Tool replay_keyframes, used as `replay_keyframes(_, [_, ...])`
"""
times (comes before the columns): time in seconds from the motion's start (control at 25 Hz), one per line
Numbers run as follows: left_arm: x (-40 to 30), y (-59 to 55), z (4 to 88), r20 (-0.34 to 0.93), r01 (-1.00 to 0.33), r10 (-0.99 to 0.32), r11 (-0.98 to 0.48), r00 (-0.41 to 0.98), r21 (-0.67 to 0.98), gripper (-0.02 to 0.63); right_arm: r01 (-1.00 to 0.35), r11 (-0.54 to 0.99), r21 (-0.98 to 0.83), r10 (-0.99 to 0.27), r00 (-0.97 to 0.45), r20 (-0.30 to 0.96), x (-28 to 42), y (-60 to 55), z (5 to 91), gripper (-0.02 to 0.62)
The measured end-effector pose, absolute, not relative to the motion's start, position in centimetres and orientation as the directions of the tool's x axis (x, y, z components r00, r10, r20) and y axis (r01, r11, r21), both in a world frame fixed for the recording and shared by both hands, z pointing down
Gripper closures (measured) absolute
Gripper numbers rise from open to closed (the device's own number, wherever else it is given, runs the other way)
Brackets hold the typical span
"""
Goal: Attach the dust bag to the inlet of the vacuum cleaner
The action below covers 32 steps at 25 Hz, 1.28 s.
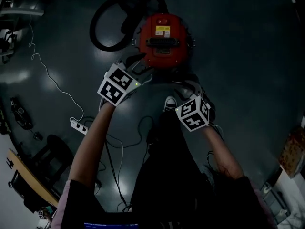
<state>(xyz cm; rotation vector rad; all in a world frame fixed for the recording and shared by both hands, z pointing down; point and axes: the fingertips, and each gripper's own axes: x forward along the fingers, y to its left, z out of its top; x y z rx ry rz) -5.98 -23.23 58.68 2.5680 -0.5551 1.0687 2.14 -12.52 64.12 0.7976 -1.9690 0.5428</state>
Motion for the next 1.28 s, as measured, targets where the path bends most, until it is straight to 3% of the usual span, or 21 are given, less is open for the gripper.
replay_keyframes(0.36, [-8.9, -8.7, 51.5, 0.655, -0.549, -0.271, -0.793, 0.706, 0.263, 0.396, -0.725, 0.689, -0.019, -0.341, -0.347, 0.873, 2.0, -7.3, 58.8, 0.408])
replay_keyframes(0.72, [-10.6, 5.0, 43.1, 0.602, -0.632, -0.380, -0.722, 0.702, 0.281, 0.467, -0.819, 0.565, -0.104, -0.433, -0.401, 0.808, -0.2, 1.8, 48.6, 0.414])
replay_keyframes(0.84, [-10.5, 8.8, 40.1, 0.587, -0.641, -0.408, -0.722, 0.699, 0.261, 0.486, -0.838, 0.534, -0.110, -0.472, -0.404, 0.783, -0.3, 5.6, 44.9, 0.443])
replay_keyframes(1.0, [-10.8, 13.5, 35.2, 0.564, -0.662, -0.465, -0.720, 0.683, 0.208, 0.525, -0.858, 0.507, -0.083, -0.534, -0.388, 0.751, 0.0, 11.1, 39.7, 0.533])
replay_keyframes(1.28, [-10.7, 22.1, 28.5, 0.498, -0.693, -0.529, -0.682, 0.687, 0.232, 0.567, -0.889, 0.433, -0.150, -0.582, -0.403, 0.707, 0.4, 20.6, 31.8, 0.551])
